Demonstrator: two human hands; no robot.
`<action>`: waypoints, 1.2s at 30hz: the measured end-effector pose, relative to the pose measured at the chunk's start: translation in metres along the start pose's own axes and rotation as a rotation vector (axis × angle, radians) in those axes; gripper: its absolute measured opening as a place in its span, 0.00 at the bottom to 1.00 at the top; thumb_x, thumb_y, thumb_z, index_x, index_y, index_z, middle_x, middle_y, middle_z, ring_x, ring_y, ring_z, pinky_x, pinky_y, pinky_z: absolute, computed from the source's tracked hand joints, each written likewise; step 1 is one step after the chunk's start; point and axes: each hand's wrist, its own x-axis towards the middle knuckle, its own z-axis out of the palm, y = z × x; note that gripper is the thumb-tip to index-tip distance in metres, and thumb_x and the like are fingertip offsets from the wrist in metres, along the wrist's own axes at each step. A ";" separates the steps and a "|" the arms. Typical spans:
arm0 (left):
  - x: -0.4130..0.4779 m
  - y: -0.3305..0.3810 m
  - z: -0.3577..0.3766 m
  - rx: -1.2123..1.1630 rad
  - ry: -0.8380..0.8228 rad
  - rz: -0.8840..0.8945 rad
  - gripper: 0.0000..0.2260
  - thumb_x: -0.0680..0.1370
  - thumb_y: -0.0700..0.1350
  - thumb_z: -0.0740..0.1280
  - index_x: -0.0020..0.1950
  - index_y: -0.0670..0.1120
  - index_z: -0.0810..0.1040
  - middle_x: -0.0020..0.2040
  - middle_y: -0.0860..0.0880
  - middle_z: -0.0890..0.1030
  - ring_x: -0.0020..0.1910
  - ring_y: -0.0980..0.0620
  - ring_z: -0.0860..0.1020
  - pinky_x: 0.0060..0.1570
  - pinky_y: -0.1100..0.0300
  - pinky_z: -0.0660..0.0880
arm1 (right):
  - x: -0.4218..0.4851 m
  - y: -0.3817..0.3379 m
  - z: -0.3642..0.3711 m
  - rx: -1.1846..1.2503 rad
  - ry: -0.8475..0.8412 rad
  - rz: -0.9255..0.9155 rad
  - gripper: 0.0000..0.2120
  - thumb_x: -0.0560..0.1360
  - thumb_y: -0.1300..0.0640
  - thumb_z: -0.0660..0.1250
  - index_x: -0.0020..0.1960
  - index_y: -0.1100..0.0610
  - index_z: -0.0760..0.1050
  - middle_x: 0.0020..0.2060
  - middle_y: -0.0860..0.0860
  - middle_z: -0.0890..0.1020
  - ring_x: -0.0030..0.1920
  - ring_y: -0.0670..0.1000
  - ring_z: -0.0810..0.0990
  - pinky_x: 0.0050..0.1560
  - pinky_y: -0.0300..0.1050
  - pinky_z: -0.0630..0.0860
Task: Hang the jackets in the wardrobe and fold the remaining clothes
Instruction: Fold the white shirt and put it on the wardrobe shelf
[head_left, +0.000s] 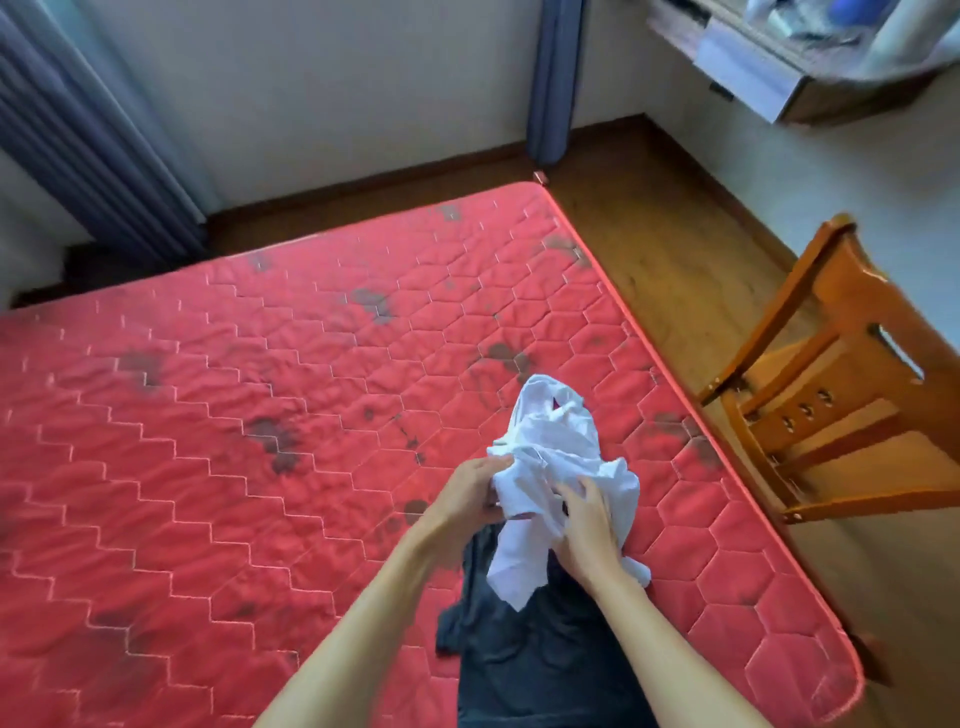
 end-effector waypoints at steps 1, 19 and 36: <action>-0.014 0.019 0.000 -0.003 -0.007 0.047 0.15 0.77 0.43 0.66 0.57 0.33 0.80 0.49 0.41 0.82 0.48 0.46 0.79 0.50 0.51 0.81 | -0.008 -0.018 -0.011 -0.011 0.028 -0.052 0.23 0.71 0.33 0.58 0.52 0.50 0.78 0.51 0.46 0.75 0.55 0.53 0.76 0.52 0.49 0.71; -0.257 0.195 0.003 0.053 0.364 0.617 0.14 0.83 0.47 0.62 0.38 0.48 0.77 0.28 0.53 0.77 0.25 0.57 0.74 0.24 0.67 0.69 | -0.151 -0.200 -0.177 -0.162 0.580 -0.459 0.08 0.78 0.57 0.65 0.50 0.57 0.82 0.46 0.60 0.85 0.49 0.64 0.83 0.44 0.53 0.76; -0.425 0.192 0.040 -0.200 0.364 0.821 0.13 0.84 0.40 0.58 0.43 0.41 0.76 0.29 0.48 0.82 0.29 0.52 0.83 0.42 0.49 0.83 | -0.300 -0.202 -0.127 0.073 -0.144 -0.846 0.62 0.58 0.20 0.67 0.80 0.44 0.44 0.79 0.42 0.50 0.78 0.48 0.51 0.77 0.59 0.54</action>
